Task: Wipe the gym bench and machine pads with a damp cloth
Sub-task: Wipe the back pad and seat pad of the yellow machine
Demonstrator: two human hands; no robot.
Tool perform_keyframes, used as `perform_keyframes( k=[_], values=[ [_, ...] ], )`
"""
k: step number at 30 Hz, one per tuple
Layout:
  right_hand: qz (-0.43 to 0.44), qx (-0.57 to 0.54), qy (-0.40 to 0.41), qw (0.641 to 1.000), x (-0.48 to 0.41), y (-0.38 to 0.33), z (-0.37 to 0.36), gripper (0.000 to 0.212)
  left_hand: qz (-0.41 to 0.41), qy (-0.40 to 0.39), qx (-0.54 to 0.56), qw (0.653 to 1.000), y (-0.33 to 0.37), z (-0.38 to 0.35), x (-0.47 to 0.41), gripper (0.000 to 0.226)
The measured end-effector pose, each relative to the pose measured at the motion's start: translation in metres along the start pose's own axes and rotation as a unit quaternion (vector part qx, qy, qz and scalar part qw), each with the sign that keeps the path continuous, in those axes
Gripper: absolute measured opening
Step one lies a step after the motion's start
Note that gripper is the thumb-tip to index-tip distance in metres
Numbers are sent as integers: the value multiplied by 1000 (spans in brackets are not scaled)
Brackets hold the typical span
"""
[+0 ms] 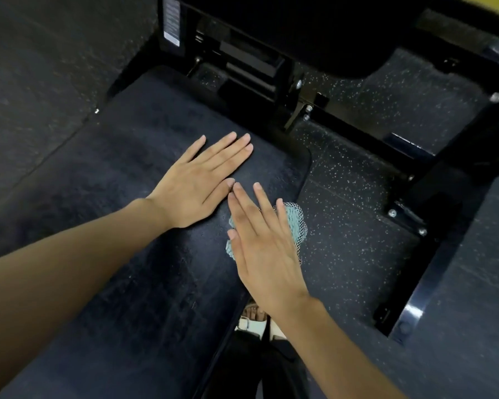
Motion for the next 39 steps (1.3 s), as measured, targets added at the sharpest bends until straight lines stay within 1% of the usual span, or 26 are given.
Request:
perform_keyframes(
  k=[2, 4, 7, 10, 12, 15, 17, 20, 22, 24, 26, 28, 31, 34, 37, 39],
  values=[
    [5, -39, -18, 999, -2, 2, 5, 51, 22, 4, 7, 1000, -3, 1, 13, 56],
    [-14, -90, -29, 995, -3, 12, 15, 49, 52, 14, 35, 998, -2, 2, 23, 56],
    [-57, -124, -14, 991, -1, 37, 33, 50, 130, 64, 135, 980, 3, 9, 34, 57],
    [-55, -109, -39, 992, 3, 49, 32, 51, 179, 132, 221, 950, 24, 15, 47, 54],
    [-44, -100, -38, 993, 4, 49, 30, 42, 189, 136, 245, 941, 41, 11, 55, 56],
    [-35, -82, 8, 996, 0, 47, 40, 22, 189, 129, 247, 942, 57, 3, 64, 62],
    [-36, -56, 13, 998, -4, 44, 46, 20, 196, 141, 272, 931, 57, 3, 69, 61],
    [-61, -73, -25, 995, -7, 40, 53, 16, 205, 161, 346, 901, 59, 11, 73, 55],
    [-53, -81, -18, 995, -9, 30, 67, 18, 204, 175, 404, 874, 62, 23, 74, 52],
    [-46, -96, -5, 994, -9, 16, 83, 21, 213, 188, 467, 838, 62, 37, 80, 56],
    [-34, -115, 12, 993, -14, -1, 96, 22, 228, 213, 506, 804, 54, 51, 88, 59],
    [-10, -129, 28, 991, -21, -22, 110, 19, 230, 234, 523, 786, 45, 67, 95, 57],
    [17, -159, 34, 986, -31, -55, 115, 13, 234, 250, 511, 788, 26, 81, 111, 43],
    [7, -187, 5, 982, -31, -79, 99, 15, 229, 266, 498, 793, 5, 85, 140, 27],
    [1, -218, -24, 976, -24, -112, 79, 18, 222, 279, 490, 795, -15, 91, 178, 26],
    [5, -245, -35, 969, -16, -140, 67, 21, 218, 276, 515, 782, -27, 94, 209, 22]
  ],
)
Point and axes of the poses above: each hand's wrist, its own x-axis away from the middle knuckle, its own z-axis out of the back of the hand, y = z × x, the point moved 10 cm from there along -x, towards the middle knuckle, and after that the axes turned 8 degrees about x, right-handed, at the moved point
